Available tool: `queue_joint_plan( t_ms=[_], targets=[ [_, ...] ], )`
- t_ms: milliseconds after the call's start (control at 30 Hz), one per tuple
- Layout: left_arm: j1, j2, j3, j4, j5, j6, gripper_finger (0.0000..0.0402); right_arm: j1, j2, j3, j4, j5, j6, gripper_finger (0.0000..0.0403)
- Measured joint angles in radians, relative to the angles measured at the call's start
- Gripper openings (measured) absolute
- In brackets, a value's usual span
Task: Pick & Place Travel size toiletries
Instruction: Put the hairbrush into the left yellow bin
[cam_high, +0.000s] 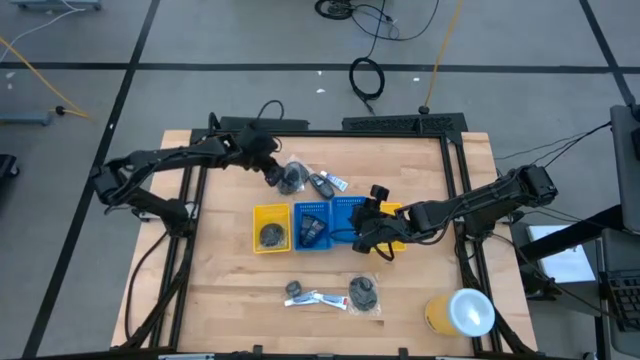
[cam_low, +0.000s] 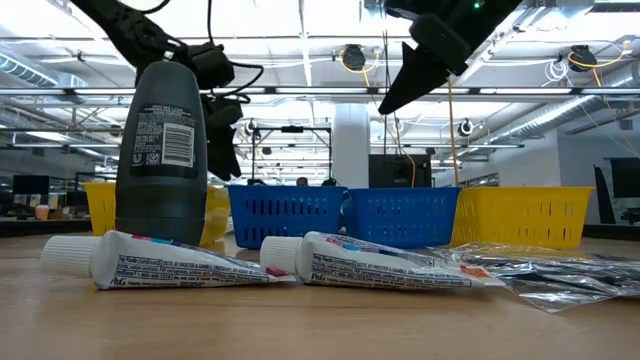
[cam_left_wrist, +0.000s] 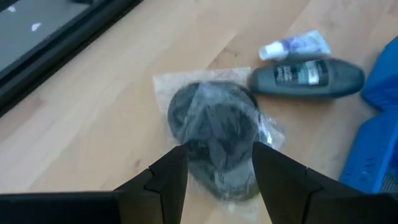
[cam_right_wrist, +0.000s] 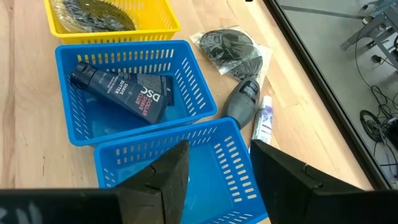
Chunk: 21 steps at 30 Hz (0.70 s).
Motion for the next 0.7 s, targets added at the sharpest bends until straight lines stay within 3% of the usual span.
queue_joint_plan(
  t_ms=[333, 700],
  targets=[
    [0.063, 0.169, -0.01, 0.092, 0.037, 0.008, 0.0177, 0.0, 0.0, 0.0, 0.009, 0.0, 0.002, 0.0167],
    [0.135, 0.289, -0.009, 0.146, 0.177, 0.055, 0.0177, 0.0, 0.0, 0.0, 0.012, -0.003, 0.002, 0.0167]
  ],
)
